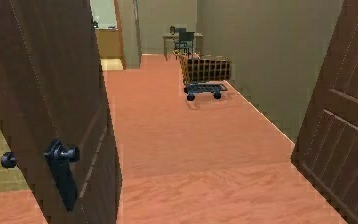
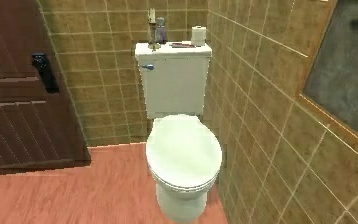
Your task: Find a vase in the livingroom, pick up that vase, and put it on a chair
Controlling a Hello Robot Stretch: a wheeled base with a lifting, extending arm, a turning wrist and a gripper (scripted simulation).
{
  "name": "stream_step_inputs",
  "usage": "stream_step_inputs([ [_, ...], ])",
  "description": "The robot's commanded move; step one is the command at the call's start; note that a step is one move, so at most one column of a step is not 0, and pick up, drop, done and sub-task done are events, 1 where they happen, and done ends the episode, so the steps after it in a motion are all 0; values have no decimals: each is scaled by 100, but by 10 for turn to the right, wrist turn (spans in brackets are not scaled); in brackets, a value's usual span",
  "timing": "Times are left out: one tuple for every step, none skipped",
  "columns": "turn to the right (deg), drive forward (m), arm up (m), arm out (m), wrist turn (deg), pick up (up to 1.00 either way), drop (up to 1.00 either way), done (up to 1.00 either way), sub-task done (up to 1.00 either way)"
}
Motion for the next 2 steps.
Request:
stream_step_inputs([
  [0, 100, 0, 0, 0, 0, 0, 0, 0],
  [-30, 0, 0, 0, 0, 0, 0, 0, 0],
])
